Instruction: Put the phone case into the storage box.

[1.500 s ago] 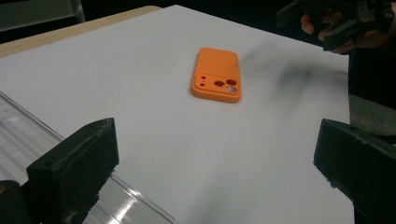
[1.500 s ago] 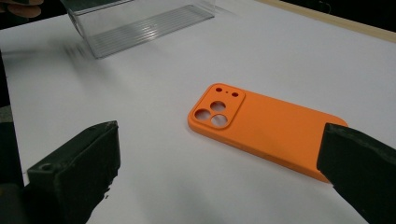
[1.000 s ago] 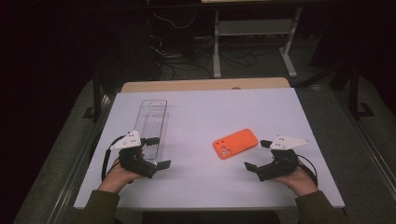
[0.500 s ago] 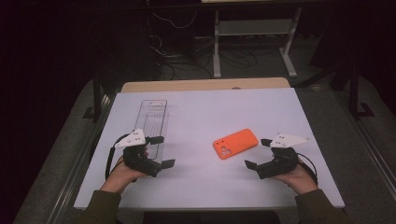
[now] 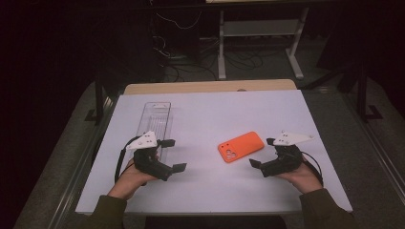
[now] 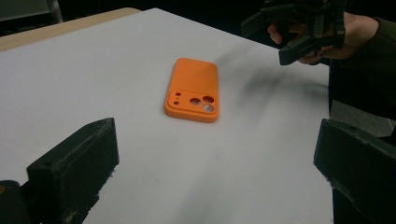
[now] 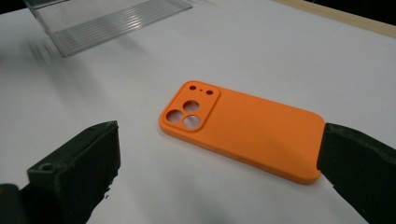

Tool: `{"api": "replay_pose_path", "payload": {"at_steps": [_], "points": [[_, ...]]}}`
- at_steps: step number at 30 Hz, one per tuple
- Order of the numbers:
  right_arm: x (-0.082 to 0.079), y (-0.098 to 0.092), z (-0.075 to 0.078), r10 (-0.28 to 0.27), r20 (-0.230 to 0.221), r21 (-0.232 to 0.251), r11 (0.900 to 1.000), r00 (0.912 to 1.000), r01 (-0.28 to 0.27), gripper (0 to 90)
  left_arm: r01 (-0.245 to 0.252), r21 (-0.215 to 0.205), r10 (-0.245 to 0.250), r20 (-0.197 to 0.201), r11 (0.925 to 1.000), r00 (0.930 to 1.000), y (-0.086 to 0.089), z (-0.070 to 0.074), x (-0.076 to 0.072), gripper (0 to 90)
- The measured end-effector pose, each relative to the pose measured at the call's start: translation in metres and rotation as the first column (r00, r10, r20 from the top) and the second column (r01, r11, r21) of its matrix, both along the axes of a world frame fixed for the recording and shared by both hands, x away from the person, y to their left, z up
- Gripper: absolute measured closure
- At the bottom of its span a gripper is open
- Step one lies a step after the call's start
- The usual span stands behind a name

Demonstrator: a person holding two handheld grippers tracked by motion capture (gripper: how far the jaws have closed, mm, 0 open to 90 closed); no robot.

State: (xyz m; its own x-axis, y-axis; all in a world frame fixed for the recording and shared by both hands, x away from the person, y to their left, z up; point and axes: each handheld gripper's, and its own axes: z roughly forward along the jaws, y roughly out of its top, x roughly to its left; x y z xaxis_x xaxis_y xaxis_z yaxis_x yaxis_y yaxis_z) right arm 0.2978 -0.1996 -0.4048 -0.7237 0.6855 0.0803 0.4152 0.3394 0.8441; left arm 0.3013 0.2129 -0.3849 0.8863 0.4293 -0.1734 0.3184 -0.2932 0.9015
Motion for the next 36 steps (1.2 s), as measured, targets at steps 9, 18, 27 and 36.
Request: {"api": "replay_pose_path", "payload": {"at_steps": [9,18,27,36], "points": [[0.009,-0.002,0.0,-0.02,-0.005,-0.009,1.0,0.9998,0.02,0.0,0.011,0.004,-0.011,-0.01,0.9999,0.9999,-0.012,-0.002,-0.001,0.0],[0.026,-0.003,-0.002,-0.047,-0.019,-0.013,0.999,0.9987,0.047,0.0,0.018,0.01,-0.018,-0.017,0.9998,0.9997,-0.025,-0.004,0.0,0.0],[0.042,-0.005,0.0,-0.068,-0.023,-0.026,0.997,0.9974,0.067,0.0,0.017,0.015,-0.017,-0.007,0.9997,0.9998,-0.036,-0.003,0.003,0.0],[0.055,-0.003,0.001,-0.085,-0.025,-0.034,0.996,0.996,0.084,0.0,0.021,0.019,-0.021,-0.008,0.9996,0.9998,-0.048,-0.004,0.004,0.0]]}}
